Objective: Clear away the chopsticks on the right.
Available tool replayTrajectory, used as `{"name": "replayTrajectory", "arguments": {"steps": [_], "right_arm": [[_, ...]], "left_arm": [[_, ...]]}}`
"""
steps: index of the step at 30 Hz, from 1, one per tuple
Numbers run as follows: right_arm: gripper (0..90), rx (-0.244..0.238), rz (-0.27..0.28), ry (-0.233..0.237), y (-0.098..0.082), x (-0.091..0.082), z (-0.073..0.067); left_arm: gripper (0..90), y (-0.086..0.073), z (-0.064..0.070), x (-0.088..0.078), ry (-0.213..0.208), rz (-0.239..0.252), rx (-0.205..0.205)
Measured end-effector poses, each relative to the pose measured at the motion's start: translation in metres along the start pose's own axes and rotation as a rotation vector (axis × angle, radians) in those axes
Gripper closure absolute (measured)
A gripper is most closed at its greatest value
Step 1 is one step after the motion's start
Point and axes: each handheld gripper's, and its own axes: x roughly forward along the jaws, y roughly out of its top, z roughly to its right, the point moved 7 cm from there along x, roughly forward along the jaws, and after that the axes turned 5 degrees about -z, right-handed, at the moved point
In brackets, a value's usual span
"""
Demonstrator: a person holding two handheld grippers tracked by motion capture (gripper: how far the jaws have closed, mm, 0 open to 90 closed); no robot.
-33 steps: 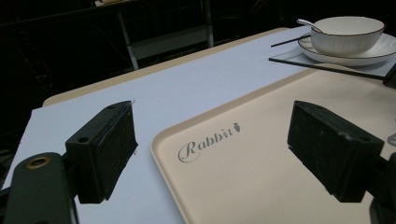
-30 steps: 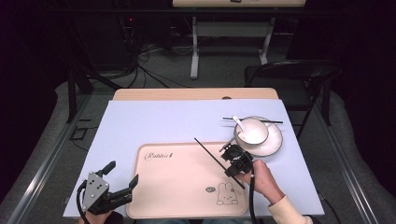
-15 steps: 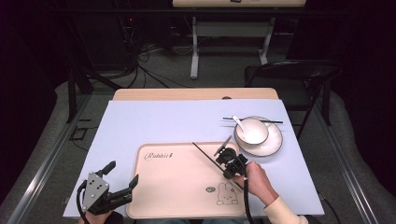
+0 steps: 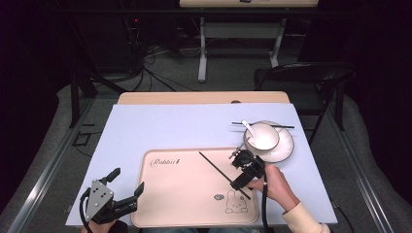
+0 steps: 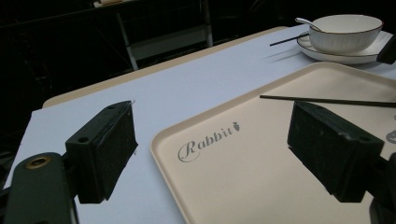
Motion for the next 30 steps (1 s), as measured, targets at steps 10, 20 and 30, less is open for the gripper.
{"name": "replayTrajectory", "arguments": {"steps": [10,20,30], "right_arm": [[0.0,-0.052,0.06,-0.008,-0.017,-0.029,0.021],[0.0,-0.087,0.114,-0.08,-0.026,-0.064,0.067],[0.0,-0.101,0.127,-0.147,-0.029,-0.084,0.112]], "left_arm": [[15.4,0.0,0.001,-0.001,0.002,-0.005,0.006],[15.4,-0.001,0.002,-0.003,0.003,-0.002,0.012],[15.4,0.0,0.003,-0.001,-0.002,-0.006,0.026]]}}
